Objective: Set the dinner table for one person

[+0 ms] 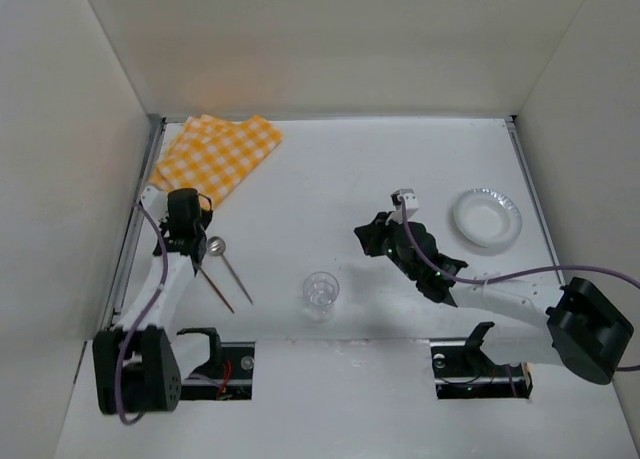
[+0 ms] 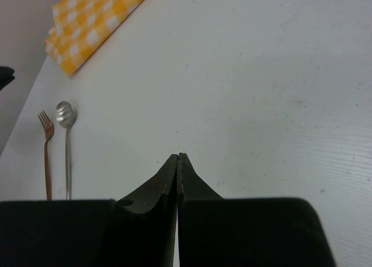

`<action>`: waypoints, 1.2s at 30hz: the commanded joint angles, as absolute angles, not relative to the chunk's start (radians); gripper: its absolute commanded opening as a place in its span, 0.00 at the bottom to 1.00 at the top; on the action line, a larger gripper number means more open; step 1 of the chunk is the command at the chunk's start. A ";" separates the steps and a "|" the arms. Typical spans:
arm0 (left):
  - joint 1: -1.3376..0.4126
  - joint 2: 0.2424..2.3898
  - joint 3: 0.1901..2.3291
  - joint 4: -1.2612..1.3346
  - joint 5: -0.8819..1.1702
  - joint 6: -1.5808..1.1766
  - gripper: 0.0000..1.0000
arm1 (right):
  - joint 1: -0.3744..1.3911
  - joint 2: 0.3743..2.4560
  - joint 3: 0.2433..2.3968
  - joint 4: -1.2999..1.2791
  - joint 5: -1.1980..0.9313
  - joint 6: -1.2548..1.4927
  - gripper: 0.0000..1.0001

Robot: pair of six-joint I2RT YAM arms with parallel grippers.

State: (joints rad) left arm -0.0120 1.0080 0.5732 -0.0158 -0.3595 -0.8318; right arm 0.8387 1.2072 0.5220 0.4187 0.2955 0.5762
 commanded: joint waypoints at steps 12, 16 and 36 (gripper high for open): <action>0.248 1.653 1.040 0.221 -0.167 -0.824 0.51 | 0.837 1.198 0.549 0.459 0.270 0.572 0.37; 0.304 1.758 1.146 0.206 -0.081 -0.776 0.50 | 0.846 1.200 0.552 0.465 0.268 0.568 0.38; 0.344 1.999 1.353 0.126 -0.081 -0.652 0.46 | 0.852 1.238 0.565 0.466 0.245 0.561 0.40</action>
State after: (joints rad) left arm 0.3431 1.9961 1.3117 0.1730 -0.1314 -0.6651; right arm 0.8459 1.2358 0.5285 0.4194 0.2565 0.5720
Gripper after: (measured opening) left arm 0.468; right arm 0.397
